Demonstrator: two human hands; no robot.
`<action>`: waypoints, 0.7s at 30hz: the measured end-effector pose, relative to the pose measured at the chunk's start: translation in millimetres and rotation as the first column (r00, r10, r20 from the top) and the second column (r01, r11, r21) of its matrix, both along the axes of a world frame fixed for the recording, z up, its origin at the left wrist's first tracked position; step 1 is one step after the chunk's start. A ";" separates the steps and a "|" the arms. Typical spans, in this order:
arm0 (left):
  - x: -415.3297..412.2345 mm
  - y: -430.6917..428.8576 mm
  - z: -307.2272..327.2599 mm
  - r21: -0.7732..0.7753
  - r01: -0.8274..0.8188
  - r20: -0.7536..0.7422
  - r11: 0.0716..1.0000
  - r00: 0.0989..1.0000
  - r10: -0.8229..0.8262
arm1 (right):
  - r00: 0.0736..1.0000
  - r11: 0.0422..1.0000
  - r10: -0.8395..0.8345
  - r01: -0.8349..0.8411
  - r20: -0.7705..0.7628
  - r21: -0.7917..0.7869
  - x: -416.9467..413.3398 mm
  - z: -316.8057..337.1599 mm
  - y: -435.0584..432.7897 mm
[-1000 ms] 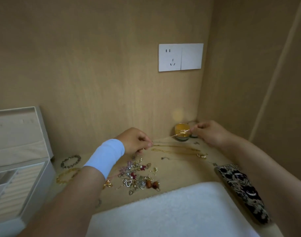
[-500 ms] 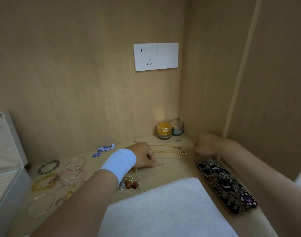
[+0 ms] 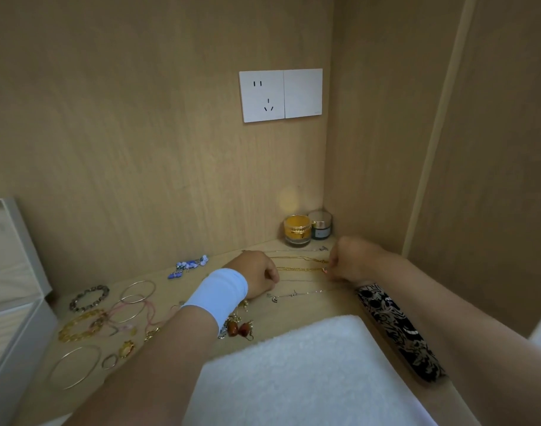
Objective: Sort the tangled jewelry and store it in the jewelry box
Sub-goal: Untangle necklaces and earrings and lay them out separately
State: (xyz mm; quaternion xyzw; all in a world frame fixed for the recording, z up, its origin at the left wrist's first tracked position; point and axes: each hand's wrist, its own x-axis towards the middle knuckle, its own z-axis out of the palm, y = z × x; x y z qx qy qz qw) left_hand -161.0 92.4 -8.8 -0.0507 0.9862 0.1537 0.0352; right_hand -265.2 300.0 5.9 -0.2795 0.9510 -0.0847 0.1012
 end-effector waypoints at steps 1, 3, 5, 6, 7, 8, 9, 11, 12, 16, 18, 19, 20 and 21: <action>-0.7 -1.6 -1.5 0.004 -0.006 -0.007 1.000 1.000 0.006 | 1.000 1.000 0.000 0.000 -0.004 -0.010 -1.6 -3.7 -1.6; -2.6 -4.2 -2.8 0.029 -0.021 -0.017 0.999 1.000 0.022 | 1.000 1.000 0.003 -0.004 -0.022 -0.021 -7.7 -10.2 -4.1; -3.7 -4.0 -1.6 0.037 -0.015 -0.031 0.999 0.999 0.016 | 0.999 0.999 0.020 -0.021 -0.029 -0.028 -12.9 -12.1 -5.0; -3.6 -2.9 -0.3 0.031 -0.002 -0.046 1.000 0.999 0.004 | 0.999 0.999 0.032 -0.033 -0.024 -0.035 -14.1 -10.6 -4.1; -2.4 -1.3 1.4 0.032 0.014 -0.057 0.999 0.998 -0.012 | 0.999 0.998 0.048 -0.049 -0.010 -0.050 -14.6 -7.9 -2.3; -0.3 0.5 3.3 0.050 0.027 -0.054 0.998 0.998 -0.024 | 0.998 0.996 0.067 -0.065 0.018 -0.068 -13.9 -3.7 0.9; 2.8 2.2 4.9 0.080 0.037 -0.028 0.996 0.999 -0.035 | 0.994 0.993 0.087 -0.082 0.062 -0.080 -13.4 -0.4 4.6; 8.5 4.9 6.2 0.088 0.056 0.061 0.995 0.996 -0.062 | 0.979 0.992 0.121 -0.112 0.166 -0.064 -11.0 3.2 13.1; 10.4 3.6 5.8 0.066 0.061 0.094 0.996 0.993 -0.067 | 0.972 0.991 0.137 -0.132 0.193 -0.039 -10.9 3.1 15.0; 11.8 2.8 1.9 0.097 0.066 0.070 0.993 0.995 -0.073 | 0.980 0.991 0.133 -0.133 0.145 -0.012 -10.1 -1.6 22.4; 13.4 3.0 2.0 0.111 0.063 0.048 0.992 0.996 -0.069 | 0.990 0.994 0.108 -0.111 0.090 0.022 -7.3 0.2 22.0; 14.1 2.8 2.4 0.117 0.061 0.040 0.991 0.997 -0.066 | 0.994 0.995 0.093 -0.095 0.061 0.032 -5.5 1.3 20.1; 15.4 1.5 3.9 0.130 0.053 0.026 0.990 0.998 -0.057 | 0.996 0.996 0.084 -0.084 0.032 0.015 -1.8 4.1 16.1; 18.0 -0.6 6.6 0.150 0.041 0.004 0.988 0.999 -0.042 | 0.997 0.996 0.078 -0.078 0.017 -0.036 2.9 7.7 9.3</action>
